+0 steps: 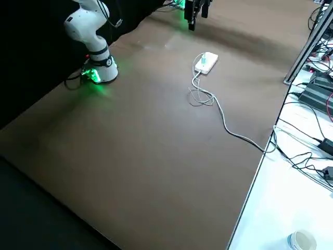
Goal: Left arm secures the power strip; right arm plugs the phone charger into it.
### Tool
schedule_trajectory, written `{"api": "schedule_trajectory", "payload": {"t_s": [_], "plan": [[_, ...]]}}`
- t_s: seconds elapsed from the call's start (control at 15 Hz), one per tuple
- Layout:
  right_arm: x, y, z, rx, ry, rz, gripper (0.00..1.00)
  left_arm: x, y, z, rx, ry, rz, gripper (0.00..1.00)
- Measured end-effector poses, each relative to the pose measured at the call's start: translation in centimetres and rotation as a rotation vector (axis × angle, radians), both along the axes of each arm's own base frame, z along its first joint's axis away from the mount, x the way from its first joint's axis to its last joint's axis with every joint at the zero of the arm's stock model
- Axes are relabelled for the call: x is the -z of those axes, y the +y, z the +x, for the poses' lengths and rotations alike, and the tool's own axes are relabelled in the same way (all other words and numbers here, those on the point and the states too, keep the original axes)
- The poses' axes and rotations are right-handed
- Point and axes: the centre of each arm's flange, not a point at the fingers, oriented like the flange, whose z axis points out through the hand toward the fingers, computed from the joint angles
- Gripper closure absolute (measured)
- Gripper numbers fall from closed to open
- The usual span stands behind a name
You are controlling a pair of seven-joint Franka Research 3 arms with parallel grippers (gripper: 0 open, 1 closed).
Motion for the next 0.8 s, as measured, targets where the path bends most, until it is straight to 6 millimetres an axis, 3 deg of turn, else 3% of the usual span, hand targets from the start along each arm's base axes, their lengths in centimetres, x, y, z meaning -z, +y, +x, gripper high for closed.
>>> {"api": "schedule_trajectory", "payload": {"t_s": [0.2,0.27,0.33,0.47,0.8], "plan": [[0.0,0.0,0.0,0.0,0.0,0.0,0.0,-0.6,1.9,-0.4,-0.014,-0.002,-0.015,0.0],[0.0,0.0,0.0,0.001,-0.001,0.0,0.0,0.2,4.0,-0.2,-0.029,0.015,-0.022,0.0],[0.0,0.0,0.0,0.001,-0.001,0.0,0.0,0.5,4.5,-0.2,-0.034,0.021,-0.027,0.0],[0.0,0.0,0.0,0.0,-0.001,0.0,0.0,0.9,5.0,-0.2,-0.037,0.03,-0.03,0.0],[0.0,0.0,0.0,-0.001,-0.001,0.0,0.0,1.9,4.0,-1.3,-0.019,0.037,-0.03,0.0]]}}
